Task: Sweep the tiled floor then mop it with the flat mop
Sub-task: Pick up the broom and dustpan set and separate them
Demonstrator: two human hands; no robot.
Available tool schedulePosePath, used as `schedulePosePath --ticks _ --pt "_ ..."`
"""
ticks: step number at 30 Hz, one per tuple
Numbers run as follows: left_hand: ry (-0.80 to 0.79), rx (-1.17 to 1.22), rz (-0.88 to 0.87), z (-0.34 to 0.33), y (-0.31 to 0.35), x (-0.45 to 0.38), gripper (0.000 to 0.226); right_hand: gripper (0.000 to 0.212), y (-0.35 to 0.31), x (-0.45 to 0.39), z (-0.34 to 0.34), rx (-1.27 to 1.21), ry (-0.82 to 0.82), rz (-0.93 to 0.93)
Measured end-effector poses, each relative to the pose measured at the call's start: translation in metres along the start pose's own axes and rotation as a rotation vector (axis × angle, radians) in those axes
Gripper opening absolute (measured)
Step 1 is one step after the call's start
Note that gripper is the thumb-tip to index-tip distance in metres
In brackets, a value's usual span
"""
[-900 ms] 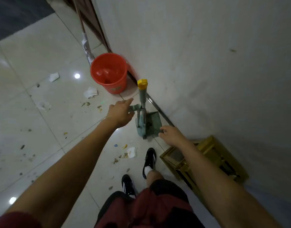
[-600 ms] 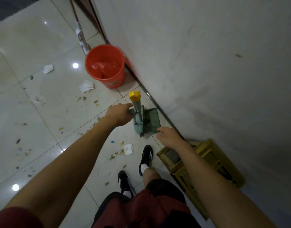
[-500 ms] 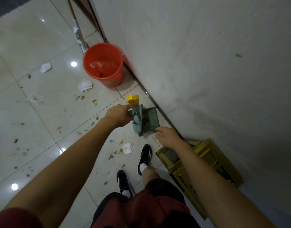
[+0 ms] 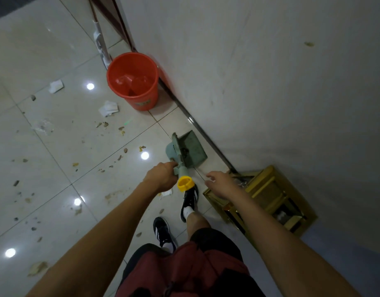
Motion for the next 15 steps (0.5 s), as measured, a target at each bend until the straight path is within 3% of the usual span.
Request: schedulePosePath --ticks 8,15 --pt "0.045 0.087 -0.015 -0.081 -0.051 0.048 0.042 0.046 0.004 0.056 -0.056 -0.044 0.071 -0.013" --pt "-0.026 0.130 -0.029 -0.161 -0.081 0.085 0.061 0.040 0.014 0.116 -0.107 -0.022 0.086 -0.026"
Point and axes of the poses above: each hand's wrist, its own x-axis away from the middle knuckle, its own z-axis out of the back of the hand, y = z × x, the point moved 9 cm from there along -x, towards the middle knuckle, and after that the axes turned 6 degrees about z, right-handed, at the moved point
